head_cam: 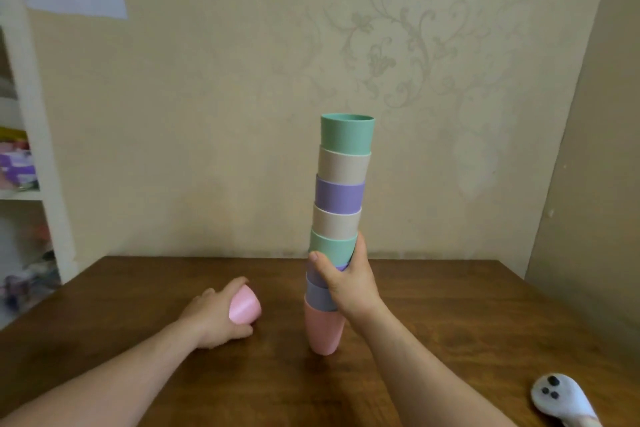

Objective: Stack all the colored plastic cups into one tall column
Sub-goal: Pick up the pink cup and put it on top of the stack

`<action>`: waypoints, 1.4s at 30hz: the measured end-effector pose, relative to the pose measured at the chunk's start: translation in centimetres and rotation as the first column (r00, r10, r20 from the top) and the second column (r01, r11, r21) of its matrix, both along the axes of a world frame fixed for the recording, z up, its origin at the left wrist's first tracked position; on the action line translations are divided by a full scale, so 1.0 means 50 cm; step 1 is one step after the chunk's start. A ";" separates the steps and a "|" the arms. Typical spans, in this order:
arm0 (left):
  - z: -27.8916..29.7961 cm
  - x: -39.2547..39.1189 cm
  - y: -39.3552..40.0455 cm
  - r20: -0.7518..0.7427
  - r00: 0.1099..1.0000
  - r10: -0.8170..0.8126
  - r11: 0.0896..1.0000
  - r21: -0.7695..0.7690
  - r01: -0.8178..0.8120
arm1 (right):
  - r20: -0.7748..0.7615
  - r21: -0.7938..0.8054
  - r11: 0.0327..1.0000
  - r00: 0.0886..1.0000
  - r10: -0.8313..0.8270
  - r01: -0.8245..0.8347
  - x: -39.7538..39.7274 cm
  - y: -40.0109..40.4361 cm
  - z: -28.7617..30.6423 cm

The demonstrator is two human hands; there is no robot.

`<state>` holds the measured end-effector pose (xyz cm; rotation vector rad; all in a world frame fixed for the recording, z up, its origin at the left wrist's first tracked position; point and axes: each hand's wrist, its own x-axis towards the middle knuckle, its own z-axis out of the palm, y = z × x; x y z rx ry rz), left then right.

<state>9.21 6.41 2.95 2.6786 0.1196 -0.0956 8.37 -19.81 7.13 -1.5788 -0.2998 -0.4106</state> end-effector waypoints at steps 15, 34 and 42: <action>0.591 -0.112 -0.180 0.740 0.594 0.316 0.279 -0.671 0.687 | -0.060 0.027 1.000 0.998 0.013 -0.011 -0.022 0.017 0.020; 0.544 -0.078 -0.331 0.731 0.681 0.040 0.628 -0.549 0.552 | -0.062 0.053 0.997 0.996 0.063 -0.060 -0.045 0.008 0.021; 0.506 -0.058 -0.323 0.656 0.744 0.128 0.539 -0.676 0.503 | -0.069 0.030 0.997 0.995 0.077 -0.075 -0.050 0.002 0.026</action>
